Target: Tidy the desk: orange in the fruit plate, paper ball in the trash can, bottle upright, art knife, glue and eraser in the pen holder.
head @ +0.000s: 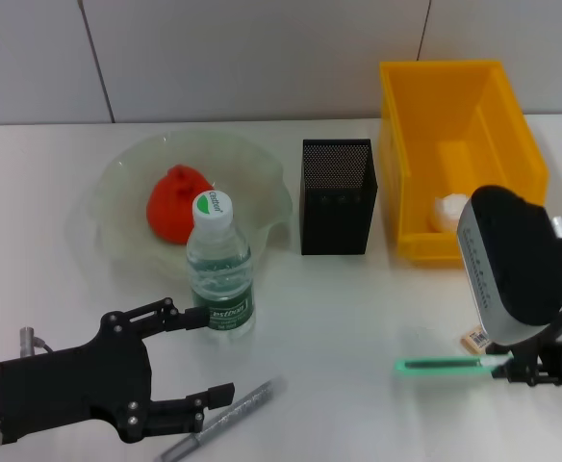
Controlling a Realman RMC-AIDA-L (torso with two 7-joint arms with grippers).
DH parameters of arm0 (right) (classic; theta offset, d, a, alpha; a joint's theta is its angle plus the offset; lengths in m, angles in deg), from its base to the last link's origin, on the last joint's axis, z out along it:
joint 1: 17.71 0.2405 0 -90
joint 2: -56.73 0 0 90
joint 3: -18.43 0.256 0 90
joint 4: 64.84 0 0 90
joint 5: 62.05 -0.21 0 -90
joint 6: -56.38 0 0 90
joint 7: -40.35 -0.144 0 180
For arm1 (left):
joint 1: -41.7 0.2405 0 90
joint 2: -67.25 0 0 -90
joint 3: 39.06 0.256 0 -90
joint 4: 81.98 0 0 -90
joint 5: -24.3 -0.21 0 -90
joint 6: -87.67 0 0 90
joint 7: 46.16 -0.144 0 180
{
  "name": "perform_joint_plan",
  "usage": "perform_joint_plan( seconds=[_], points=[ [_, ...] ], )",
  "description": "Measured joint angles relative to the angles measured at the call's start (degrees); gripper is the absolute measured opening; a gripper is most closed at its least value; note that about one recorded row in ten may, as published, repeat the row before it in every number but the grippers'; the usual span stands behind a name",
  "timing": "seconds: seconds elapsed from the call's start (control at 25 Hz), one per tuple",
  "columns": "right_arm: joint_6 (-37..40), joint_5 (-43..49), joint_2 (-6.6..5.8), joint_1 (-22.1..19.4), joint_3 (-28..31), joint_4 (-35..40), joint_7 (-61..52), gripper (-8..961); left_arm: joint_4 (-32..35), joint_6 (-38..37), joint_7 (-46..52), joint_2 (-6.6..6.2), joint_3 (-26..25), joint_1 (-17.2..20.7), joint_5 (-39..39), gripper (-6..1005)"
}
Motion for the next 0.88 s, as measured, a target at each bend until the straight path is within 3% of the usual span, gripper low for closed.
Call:
perform_joint_plan(
  seconds=[0.56, 0.88],
  points=[
    [-0.3, 4.5, 0.04, -4.3, -0.4, -22.3, -0.2, 176, 0.1, -0.4, -1.2, 0.0, -0.1, 0.0, 1.2, 833],
    [-2.7, 8.9, -0.06, -4.3, -1.8, -27.5, 0.8, 176, 0.0, -0.7, -2.1, 0.0, -0.1, 0.1, 1.4, 833]
  ],
)
